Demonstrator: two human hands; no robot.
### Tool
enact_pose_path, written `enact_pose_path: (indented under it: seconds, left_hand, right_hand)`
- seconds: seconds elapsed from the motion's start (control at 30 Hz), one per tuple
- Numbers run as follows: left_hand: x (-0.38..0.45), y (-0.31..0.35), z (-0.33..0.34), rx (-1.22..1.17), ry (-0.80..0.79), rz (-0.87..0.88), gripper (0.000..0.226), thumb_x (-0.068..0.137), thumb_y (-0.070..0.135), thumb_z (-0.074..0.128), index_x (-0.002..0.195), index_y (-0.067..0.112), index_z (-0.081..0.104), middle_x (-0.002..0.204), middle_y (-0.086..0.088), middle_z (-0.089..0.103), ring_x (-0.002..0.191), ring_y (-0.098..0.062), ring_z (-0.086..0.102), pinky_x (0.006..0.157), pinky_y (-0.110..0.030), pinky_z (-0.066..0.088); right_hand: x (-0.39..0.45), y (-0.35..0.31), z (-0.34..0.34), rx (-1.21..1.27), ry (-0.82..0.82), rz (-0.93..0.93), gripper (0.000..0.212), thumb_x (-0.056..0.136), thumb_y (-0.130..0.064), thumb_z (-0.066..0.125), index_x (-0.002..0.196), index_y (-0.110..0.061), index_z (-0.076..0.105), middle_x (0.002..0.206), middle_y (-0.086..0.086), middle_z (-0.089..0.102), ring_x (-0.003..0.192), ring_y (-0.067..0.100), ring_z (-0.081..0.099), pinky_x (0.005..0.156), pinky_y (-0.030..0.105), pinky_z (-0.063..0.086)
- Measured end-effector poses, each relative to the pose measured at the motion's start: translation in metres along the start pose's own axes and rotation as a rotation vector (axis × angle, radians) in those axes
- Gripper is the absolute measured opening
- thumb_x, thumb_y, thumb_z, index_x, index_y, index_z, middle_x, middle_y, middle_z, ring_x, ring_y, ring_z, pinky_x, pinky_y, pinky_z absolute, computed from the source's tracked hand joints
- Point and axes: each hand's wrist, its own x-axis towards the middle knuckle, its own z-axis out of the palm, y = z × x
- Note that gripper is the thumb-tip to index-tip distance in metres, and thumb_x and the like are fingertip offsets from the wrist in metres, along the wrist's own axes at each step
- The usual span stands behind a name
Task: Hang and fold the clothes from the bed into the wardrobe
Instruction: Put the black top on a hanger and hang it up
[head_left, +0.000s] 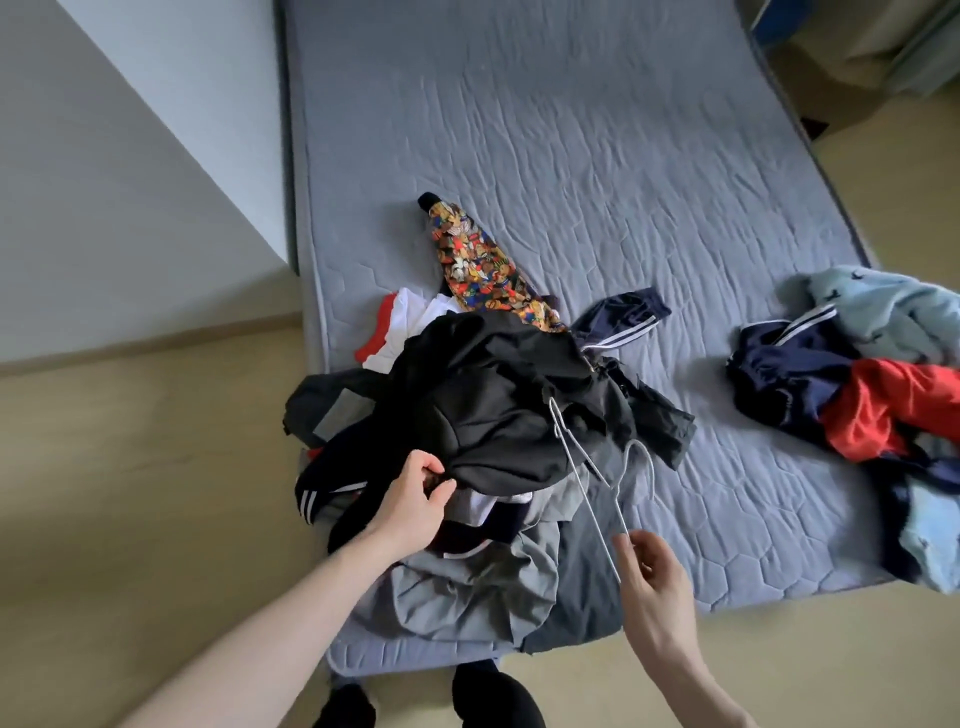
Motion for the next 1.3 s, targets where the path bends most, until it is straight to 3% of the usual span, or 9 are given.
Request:
enact_pose_path:
  seconds: [0.2, 0.33, 0.43, 0.6, 0.77, 0.9, 1.03, 1.13, 1.3]
  left_hand:
    - [-0.084, 0.062, -0.093, -0.090, -0.040, 0.131, 0.008, 0.096, 0.037, 0.069, 0.099, 0.030, 0.069, 0.090, 0.004, 0.076, 0.080, -0.009, 0.068, 0.073, -0.023, 0.047]
    - [-0.128, 0.080, -0.137, -0.107, 0.023, 0.207, 0.020, 0.093, 0.039, 0.072, 0.082, 0.023, 0.069, 0.072, -0.005, 0.070, 0.059, -0.008, 0.049, 0.059, -0.022, 0.035]
    - [-0.156, 0.082, -0.166, -0.119, 0.033, 0.310, 0.020, 0.092, 0.042, 0.071, 0.083, 0.024, 0.069, 0.069, 0.003, 0.068, 0.063, -0.006, 0.055, 0.066, -0.027, 0.042]
    - [-0.207, 0.066, -0.201, -0.154, 0.015, 0.486, 0.024, 0.089, 0.048, 0.069, 0.085, 0.024, 0.068, 0.071, 0.004, 0.064, 0.070, -0.013, 0.058, 0.070, -0.045, 0.050]
    - [-0.273, 0.052, -0.214, -0.174, -0.045, 0.567, 0.019, 0.088, 0.047, 0.072, 0.084, 0.028, 0.068, 0.075, 0.007, 0.067, 0.071, -0.014, 0.060, 0.071, -0.038, 0.050]
    - [-0.314, 0.031, -0.214, -0.026, -0.136, 0.591, 0.014, 0.091, 0.040, 0.075, 0.094, 0.026, 0.075, 0.082, 0.009, 0.072, 0.075, -0.013, 0.067, 0.072, -0.032, 0.055]
    - [-0.341, 0.006, -0.210, 0.167, -0.316, 0.533, 0.021, 0.091, 0.045, 0.074, 0.106, 0.029, 0.076, 0.093, 0.015, 0.074, 0.082, -0.007, 0.067, 0.075, -0.023, 0.054]
    - [-0.348, -0.017, -0.220, 0.356, -0.462, 0.408, 0.031, 0.087, 0.053, 0.073, 0.113, 0.036, 0.073, 0.085, 0.016, 0.067, 0.072, 0.000, 0.059, 0.066, -0.017, 0.045]
    - [-0.331, -0.025, -0.260, 0.137, -0.091, 0.349, 0.014, 0.089, 0.037, 0.076, 0.101, 0.030, 0.073, 0.085, 0.014, 0.064, 0.072, 0.001, 0.058, 0.070, -0.016, 0.046]
  right_hand:
    - [-0.041, -0.073, -0.018, 0.067, 0.026, -0.096, 0.022, 0.100, -0.029, 0.061, 0.085, -0.014, 0.053, 0.066, -0.007, 0.051, 0.056, 0.008, 0.041, 0.058, 0.033, 0.040]
    - [-0.062, -0.097, -0.012, -0.041, -0.023, -0.108, 0.022, 0.096, -0.027, 0.067, 0.087, -0.016, 0.050, 0.077, 0.002, 0.058, 0.064, 0.017, 0.050, 0.059, 0.032, 0.043]
    - [-0.078, -0.102, -0.003, -0.146, -0.052, -0.086, 0.024, 0.092, -0.030, 0.072, 0.090, -0.017, 0.051, 0.085, 0.003, 0.062, 0.072, 0.019, 0.056, 0.062, 0.031, 0.043]
    - [-0.115, -0.128, 0.014, -0.031, -0.191, 0.063, 0.049, 0.099, -0.045, 0.062, 0.072, -0.009, 0.042, 0.072, -0.001, 0.059, 0.040, 0.005, 0.041, 0.049, 0.021, 0.040]
    - [-0.130, -0.148, 0.043, 0.199, -0.402, 0.321, 0.070, 0.082, -0.084, 0.052, 0.098, -0.017, 0.063, 0.098, -0.001, 0.079, 0.039, 0.012, 0.027, 0.042, 0.021, 0.018]
    - [-0.144, -0.176, 0.075, 0.239, -0.368, 0.218, 0.036, 0.076, -0.034, 0.082, 0.073, -0.019, 0.049, 0.061, 0.002, 0.045, 0.043, 0.013, 0.028, 0.039, 0.018, 0.019]
    - [-0.171, -0.201, 0.090, 0.143, -0.343, 0.044, 0.014, 0.068, 0.000, 0.057, 0.073, -0.013, 0.052, 0.060, 0.006, 0.046, 0.048, 0.017, 0.044, 0.045, 0.021, 0.033]
    - [-0.194, -0.234, 0.085, 0.151, -0.367, -0.059, 0.029, 0.075, 0.013, 0.041, 0.071, -0.015, 0.047, 0.057, 0.002, 0.040, 0.044, 0.013, 0.039, 0.044, 0.020, 0.028]
    - [-0.242, -0.282, 0.070, 0.119, -0.515, -0.238, 0.041, 0.084, 0.016, 0.030, 0.066, -0.019, 0.041, 0.051, -0.006, 0.036, 0.038, 0.006, 0.034, 0.041, 0.016, 0.025]
